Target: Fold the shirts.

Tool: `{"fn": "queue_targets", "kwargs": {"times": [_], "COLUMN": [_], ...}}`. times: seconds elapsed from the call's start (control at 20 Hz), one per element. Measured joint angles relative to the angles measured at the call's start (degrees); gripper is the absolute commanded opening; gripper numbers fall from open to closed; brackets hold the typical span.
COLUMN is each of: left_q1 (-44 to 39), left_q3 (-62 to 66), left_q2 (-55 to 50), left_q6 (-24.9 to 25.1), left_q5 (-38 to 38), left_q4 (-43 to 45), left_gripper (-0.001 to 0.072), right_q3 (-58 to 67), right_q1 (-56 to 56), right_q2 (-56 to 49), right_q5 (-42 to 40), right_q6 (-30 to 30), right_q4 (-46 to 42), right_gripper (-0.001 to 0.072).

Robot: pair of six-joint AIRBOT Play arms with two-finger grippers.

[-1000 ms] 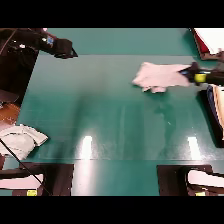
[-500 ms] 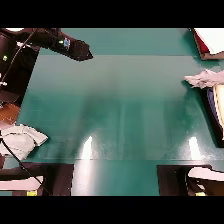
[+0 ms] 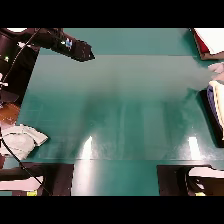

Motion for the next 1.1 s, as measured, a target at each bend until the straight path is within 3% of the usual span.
{"fn": "queue_targets", "kwargs": {"times": [0.3,0.55,0.6,0.65,0.7,0.75,0.95,1.1], "left_q1": [0.0,0.0,0.0,0.0,0.0,0.0,0.0,0.0], "left_q3": [0.0,0.0,0.0,0.0,0.0,0.0,0.0,0.0], "left_q2": [0.0,0.0,0.0,0.0,0.0,0.0,0.0,0.0], "left_q6": [0.0,0.0,0.0,0.0,0.1,0.2,0.3,0.3], "left_q5": [0.0,-1.1,-1.2,-1.2,-1.3,-1.4,-1.5,-1.5], "left_q4": [0.2,0.2,0.2,0.2,0.2,0.2,0.2,0.2], "left_gripper": [0.0021,0.0022,0.0021,0.0021,0.0021,0.0021,0.0022,0.0022], "right_q3": [2.8,-8.3,-11.2,-14.0,-16.9,-19.6,-27.5,-30.3], "right_q1": [-4.2,-9.2,-10.3,-11.4,-12.7,-13.9,-18.9,-20.7], "right_q2": [3.2,10.3,11.8,13.1,14.6,15.9,20.5,24.1], "right_q5": [11.0,14.9,15.5,16.0,16.5,16.9,17.8,16.0], "right_q6": [5.7,7.7,7.8,8.0,8.0,8.1,8.2,8.9], "right_q4": [-12.2,-21.4,-23.5,-25.4,-27.6,-29.7,-36.7,-34.7], "right_gripper": [0.0012,0.0018,0.0091,0.0307,0.0469,0.0511,0.0508,0.0508]}}
